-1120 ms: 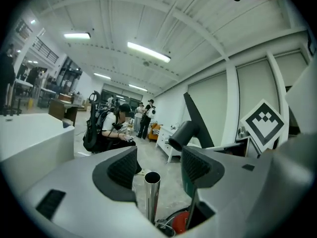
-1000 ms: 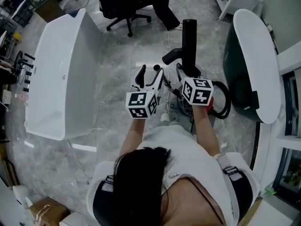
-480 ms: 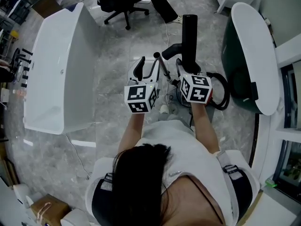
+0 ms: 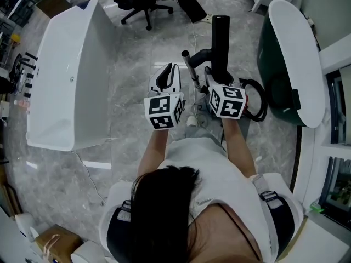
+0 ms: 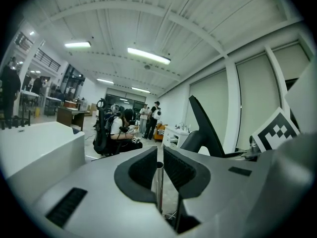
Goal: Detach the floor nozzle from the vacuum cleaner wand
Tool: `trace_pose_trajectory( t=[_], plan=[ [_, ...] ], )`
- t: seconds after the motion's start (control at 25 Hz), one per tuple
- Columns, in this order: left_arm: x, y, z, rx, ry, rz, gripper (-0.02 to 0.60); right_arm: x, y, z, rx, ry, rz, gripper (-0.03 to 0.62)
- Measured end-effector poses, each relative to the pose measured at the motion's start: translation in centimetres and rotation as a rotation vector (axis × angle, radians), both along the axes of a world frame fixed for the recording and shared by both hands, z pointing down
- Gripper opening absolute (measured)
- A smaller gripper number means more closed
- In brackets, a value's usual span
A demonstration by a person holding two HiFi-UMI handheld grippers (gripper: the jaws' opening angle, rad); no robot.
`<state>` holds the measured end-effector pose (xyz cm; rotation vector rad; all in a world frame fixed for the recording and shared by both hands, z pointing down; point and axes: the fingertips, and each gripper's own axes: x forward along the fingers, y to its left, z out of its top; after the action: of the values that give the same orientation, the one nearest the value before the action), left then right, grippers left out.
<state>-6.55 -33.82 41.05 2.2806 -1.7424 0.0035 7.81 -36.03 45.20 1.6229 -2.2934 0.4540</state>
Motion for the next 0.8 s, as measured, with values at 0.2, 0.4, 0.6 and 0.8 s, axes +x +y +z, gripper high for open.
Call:
trace_pose_trajectory(
  t=[0.2,0.4,0.6,0.8],
  plan=[
    [-0.8,1.0,0.3,-0.028,-0.014,-0.008,0.017,-1.0,1.5,-0.4,0.019,0.006,0.007,0.224],
    [-1.0,1.9,0.2,-0.026,-0.031,-0.01,0.005,-1.3,2.9,-0.4,0.036,0.015,0.021,0.224],
    [-1.0,3.1,0.3,-0.032,-0.049,0.025,0.005,-1.6,4.4,-0.3,0.04,0.024,0.028,0.224],
    [-0.8,4.1,1.0,-0.052,-0.048,0.042,0.005,-1.7,5.5,0.1,0.04,0.032,0.04,0.224]
  ],
)
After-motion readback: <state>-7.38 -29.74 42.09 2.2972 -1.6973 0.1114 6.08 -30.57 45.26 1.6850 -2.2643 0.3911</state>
